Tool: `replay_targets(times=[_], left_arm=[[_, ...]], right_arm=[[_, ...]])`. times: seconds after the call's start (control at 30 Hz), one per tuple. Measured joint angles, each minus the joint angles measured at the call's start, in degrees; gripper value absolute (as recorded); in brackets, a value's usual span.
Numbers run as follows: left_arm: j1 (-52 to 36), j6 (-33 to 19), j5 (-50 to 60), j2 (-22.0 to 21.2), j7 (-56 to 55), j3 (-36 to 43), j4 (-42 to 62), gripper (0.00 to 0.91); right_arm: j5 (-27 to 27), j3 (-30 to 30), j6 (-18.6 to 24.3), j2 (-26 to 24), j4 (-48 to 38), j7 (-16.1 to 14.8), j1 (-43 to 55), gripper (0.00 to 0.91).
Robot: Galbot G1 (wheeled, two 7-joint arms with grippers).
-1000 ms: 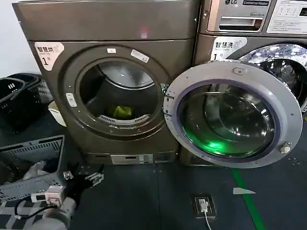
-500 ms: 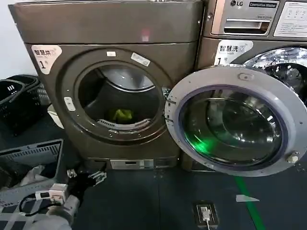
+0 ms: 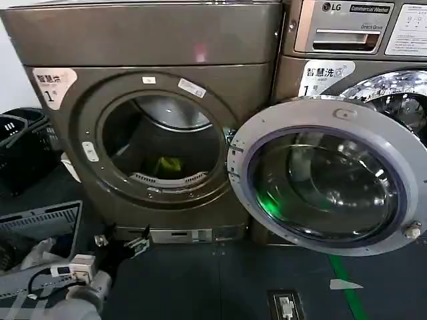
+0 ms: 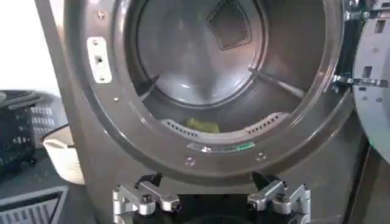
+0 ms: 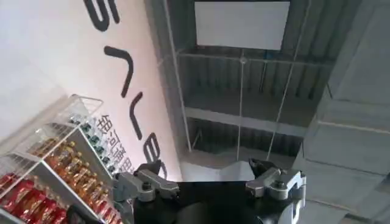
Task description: Grasp the clothes from the dryer.
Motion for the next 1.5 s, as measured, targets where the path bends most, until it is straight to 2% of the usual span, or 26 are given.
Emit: replay_targets(times=[1.17,1.5], left_arm=[[-0.10,-0.05,-0.06,0.13,0.04,0.11,-0.04,0.907],[-1.30,-1.71,-1.02,0.32,0.30,0.88,-0.16,0.907]], right_arm=[[-0.03,-0.61,0.84,0.37,0.49,-0.24,0.26,0.907],[-0.17,-0.06,0.83,0.91,0.88,-0.02,-0.69,0.907]])
